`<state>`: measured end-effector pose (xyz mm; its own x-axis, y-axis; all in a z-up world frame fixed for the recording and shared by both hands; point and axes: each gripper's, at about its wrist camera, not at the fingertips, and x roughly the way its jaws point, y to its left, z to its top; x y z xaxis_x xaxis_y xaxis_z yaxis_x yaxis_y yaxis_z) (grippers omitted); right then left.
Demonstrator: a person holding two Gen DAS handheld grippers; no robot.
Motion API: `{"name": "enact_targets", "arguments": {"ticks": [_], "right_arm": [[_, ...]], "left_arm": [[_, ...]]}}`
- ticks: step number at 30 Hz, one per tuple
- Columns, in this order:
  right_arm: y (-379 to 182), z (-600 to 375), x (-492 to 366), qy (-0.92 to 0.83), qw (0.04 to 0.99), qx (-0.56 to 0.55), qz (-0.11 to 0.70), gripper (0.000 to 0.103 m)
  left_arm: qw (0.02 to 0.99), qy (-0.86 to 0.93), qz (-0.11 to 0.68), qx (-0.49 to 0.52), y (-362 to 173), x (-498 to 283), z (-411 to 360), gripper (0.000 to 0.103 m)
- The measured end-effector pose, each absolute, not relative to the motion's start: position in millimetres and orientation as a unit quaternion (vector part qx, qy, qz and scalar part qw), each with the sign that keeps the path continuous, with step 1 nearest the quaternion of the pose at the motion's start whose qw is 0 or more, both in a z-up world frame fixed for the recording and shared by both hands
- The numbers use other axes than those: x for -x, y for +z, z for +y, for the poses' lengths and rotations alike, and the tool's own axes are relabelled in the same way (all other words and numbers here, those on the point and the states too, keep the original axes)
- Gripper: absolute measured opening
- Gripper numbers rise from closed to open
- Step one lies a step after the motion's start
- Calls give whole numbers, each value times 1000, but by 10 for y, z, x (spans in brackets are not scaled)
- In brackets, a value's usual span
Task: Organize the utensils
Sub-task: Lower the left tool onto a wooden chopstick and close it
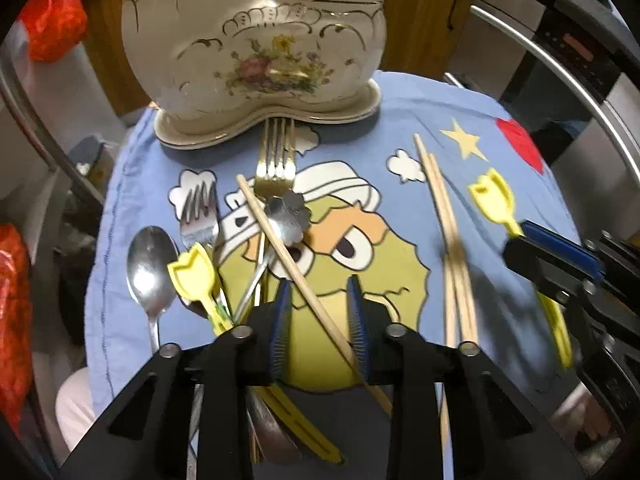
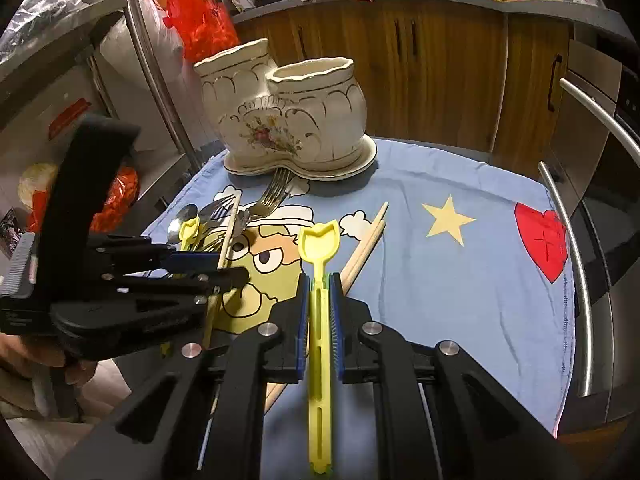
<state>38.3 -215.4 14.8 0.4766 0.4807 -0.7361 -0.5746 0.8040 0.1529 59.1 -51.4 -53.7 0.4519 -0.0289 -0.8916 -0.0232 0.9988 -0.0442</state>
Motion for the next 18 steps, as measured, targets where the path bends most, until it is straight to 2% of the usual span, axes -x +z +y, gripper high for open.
{"name": "enact_targets", "arguments": {"ticks": [2, 7, 9, 18], "right_arm": [[150, -2170, -379, 310, 857, 55, 408, 10], [169, -2190, -386, 312, 857, 49, 406, 10], [174, -2185, -389, 311, 858, 49, 406, 10], [260, -2110, -439, 312, 860, 45, 402, 10]], "left_arm": [[853, 11, 521, 27, -537, -614, -503, 17], [854, 11, 518, 53, -526, -647, -412, 13], [856, 2, 513, 62, -489, -628, -397, 7], [873, -46, 475, 97, -253, -534, -292, 5]]}}
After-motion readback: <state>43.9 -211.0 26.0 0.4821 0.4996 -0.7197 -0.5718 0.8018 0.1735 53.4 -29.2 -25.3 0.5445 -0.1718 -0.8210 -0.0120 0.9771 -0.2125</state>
